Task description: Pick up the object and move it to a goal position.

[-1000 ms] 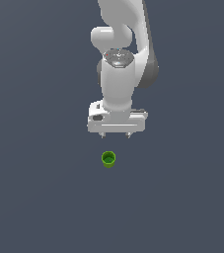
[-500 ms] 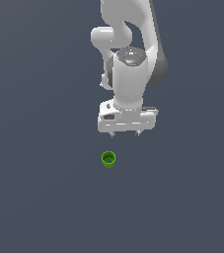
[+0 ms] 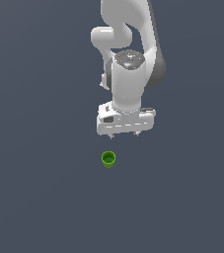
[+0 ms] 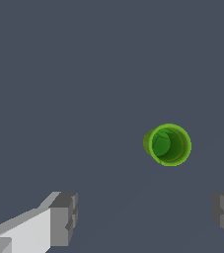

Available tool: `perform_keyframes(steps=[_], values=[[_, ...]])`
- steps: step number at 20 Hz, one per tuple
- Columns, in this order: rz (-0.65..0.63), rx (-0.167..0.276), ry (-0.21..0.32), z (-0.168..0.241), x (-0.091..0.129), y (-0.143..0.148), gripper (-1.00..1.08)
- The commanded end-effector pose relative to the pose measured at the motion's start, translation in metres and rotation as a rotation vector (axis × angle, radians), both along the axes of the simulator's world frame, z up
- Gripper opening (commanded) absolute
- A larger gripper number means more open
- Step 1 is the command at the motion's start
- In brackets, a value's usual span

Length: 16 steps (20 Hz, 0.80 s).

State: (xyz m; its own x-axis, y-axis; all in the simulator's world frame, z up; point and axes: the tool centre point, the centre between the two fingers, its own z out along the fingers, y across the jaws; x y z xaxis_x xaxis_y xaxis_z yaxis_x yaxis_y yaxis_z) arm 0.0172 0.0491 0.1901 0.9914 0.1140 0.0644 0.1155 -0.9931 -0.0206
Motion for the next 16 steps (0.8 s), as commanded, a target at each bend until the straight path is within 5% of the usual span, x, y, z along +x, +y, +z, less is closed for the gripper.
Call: perform_keyframes(steps=[1, 16], values=[[0.032, -0.004, 0.002, -0.003, 0.001, -0.002, 1.00], [0.379, -0.037, 0.018, -0.036, 0.013, -0.024, 1.00]])
